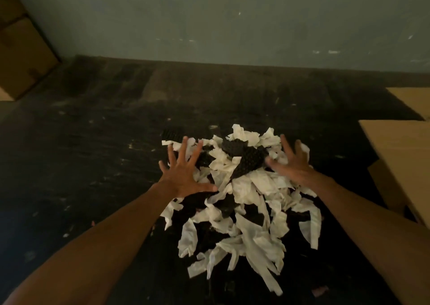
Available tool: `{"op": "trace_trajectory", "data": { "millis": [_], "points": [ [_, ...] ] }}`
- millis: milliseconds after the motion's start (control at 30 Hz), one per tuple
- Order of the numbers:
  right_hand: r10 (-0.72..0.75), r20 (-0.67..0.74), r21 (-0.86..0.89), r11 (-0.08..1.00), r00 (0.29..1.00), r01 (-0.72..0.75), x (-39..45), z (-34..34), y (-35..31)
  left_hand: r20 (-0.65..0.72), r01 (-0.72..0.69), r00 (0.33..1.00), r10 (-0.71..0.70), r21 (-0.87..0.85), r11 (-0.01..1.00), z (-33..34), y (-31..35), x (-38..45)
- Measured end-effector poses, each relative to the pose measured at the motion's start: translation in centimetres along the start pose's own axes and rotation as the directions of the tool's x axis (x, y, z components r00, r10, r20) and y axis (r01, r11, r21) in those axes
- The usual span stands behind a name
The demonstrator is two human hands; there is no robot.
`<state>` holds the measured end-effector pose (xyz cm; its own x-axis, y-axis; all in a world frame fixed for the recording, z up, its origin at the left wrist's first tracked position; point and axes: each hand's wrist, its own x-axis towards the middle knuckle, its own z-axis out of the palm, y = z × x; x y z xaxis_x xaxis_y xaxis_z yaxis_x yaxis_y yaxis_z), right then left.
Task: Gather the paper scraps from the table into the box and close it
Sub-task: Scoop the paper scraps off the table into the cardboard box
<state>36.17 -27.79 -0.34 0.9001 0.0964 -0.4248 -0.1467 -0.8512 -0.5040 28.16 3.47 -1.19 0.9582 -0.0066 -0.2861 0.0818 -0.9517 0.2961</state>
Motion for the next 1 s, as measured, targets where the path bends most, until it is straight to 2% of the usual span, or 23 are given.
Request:
{"op": "trace_trajectory", "data": {
  "millis": [67, 133, 233, 300, 367, 433, 567, 733, 867, 1000],
  "points": [
    [-0.188, 0.143, -0.075, 0.977, 0.972, 0.2, 0.4, 0.7, -1.2, 0.079, -0.107, 0.992, 0.1, 0.081, 0.991, -0.2, 0.5, 1.3],
    [-0.29, 0.269, -0.135, 0.933, 0.918, 0.334, 0.7, 1.6, -2.7, 0.15, -0.178, 0.976, 0.161, 0.111, 0.978, -0.1, 1.0, 2.4],
    [-0.297, 0.406, -0.353, 0.821, 0.864, 0.449, 1.1, 3.3, -4.1, 0.222, -0.233, 0.956, 0.194, 0.169, 0.958, 0.7, 1.0, 3.4],
    [-0.273, 0.436, -0.515, 0.706, 0.858, 0.486, 1.2, 4.3, -4.2, 0.235, -0.265, 0.95, 0.206, 0.256, 0.93, 1.0, 0.7, 3.4],
    [-0.321, 0.391, -0.565, 0.657, 0.863, 0.5, 1.0, 5.1, -3.8, 0.198, -0.285, 0.954, 0.226, 0.355, 0.891, 1.5, 0.4, 3.1],
    [-0.411, 0.312, -0.542, 0.663, 0.857, 0.516, 0.5, 5.6, -3.2, 0.134, -0.277, 0.96, 0.244, 0.362, 0.89, 2.2, 0.3, 2.6],
    [-0.521, 0.195, -0.513, 0.668, 0.831, 0.539, -1.1, 6.8, -2.0, 0.056, -0.252, 0.968, 0.247, 0.259, 0.932, 3.6, 0.1, 1.5],
    [-0.492, 0.085, -0.545, 0.705, 0.867, 0.454, -3.8, 8.7, -1.3, -0.039, -0.2, 0.978, 0.206, 0.109, 0.974, 4.4, 0.7, -0.6],
    [-0.469, 0.084, -0.382, 0.8, 0.879, 0.464, -5.0, 6.8, -2.6, -0.02, -0.142, 0.99, 0.143, 0.062, 0.988, 3.0, 1.1, -2.2],
    [-0.421, 0.055, -0.148, 0.893, 0.905, 0.425, -6.3, 3.5, -3.4, -0.14, -0.063, 0.988, 0.062, -0.004, 0.998, -0.3, 1.0, -4.4]
  ]
}}
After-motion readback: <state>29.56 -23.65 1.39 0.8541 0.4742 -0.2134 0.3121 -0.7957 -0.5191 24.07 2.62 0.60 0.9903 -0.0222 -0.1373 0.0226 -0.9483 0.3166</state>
